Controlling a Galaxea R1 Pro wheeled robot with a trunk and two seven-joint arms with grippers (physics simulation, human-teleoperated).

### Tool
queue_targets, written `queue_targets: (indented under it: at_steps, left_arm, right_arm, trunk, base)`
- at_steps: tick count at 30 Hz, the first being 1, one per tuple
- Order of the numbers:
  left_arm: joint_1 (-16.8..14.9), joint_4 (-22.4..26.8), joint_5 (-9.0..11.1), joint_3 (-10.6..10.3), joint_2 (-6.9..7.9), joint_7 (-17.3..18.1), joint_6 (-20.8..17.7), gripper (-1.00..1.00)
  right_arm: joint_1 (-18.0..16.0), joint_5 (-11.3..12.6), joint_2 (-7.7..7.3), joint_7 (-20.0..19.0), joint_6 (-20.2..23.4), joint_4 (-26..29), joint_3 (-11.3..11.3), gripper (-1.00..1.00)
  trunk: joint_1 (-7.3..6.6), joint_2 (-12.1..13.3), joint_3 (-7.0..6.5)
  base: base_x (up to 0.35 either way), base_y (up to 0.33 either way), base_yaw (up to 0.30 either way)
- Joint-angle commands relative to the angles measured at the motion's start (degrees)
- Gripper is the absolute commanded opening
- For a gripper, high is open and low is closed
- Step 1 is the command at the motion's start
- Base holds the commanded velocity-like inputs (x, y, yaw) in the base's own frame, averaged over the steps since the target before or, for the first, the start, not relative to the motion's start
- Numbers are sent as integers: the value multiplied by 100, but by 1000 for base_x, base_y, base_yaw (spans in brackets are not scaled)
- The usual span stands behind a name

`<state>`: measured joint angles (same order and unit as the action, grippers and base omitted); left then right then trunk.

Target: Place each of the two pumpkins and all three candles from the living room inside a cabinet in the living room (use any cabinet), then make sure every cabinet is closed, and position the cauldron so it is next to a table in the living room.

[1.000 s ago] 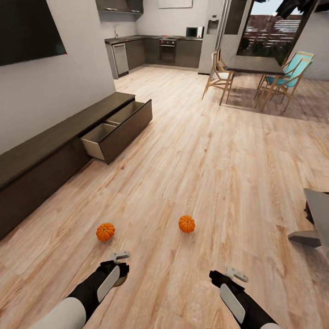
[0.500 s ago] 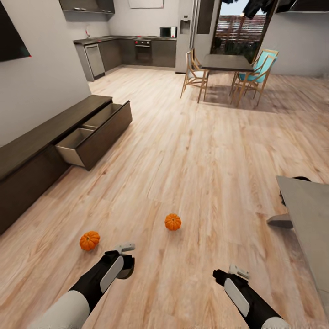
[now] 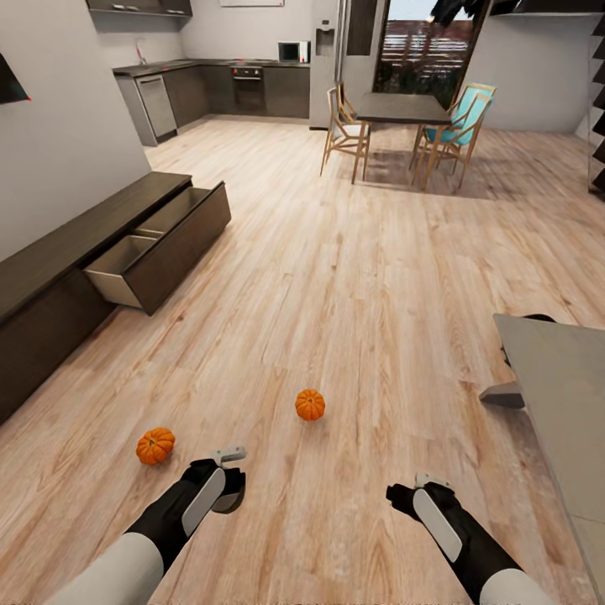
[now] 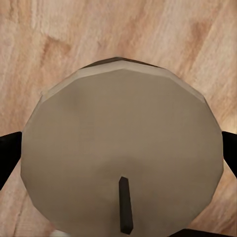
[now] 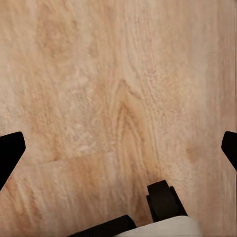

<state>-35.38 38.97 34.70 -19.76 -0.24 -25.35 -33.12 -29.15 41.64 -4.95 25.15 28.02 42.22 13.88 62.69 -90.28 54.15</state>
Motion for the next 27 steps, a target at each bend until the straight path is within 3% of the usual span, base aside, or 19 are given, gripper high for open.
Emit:
queue_targets:
  at_steps: [1, 6, 14, 27]
  left_arm:
    - [-4, 11, 55, -18, 0, -57, -9, -100]
    - [-4, 14, 68, -17, -11, -50, -10, -100]
    - [-4, 14, 64, -19, -20, -42, -16, -100]
    - [-4, 15, 63, -19, -10, -31, -18, -100]
  right_arm:
    - [-3, 63, -27, 60, 62, 18, -63, 100]
    - [-3, 57, -56, 69, 342, 31, -436, 100]
    - [-1, -1, -50, 63, 379, 39, -463, 100]
    - [-2, -11, -54, 32, 363, 41, -436, 100]
  trunk:
    - [0, -2, 14]
    - [0, -2, 61]
    - [0, -2, 93]
    - [0, -2, 94]
  base:
    - [0, 0, -3]
    - [0, 0, -1]
    - [17, -89, 0]
    - [168, -91, 0]
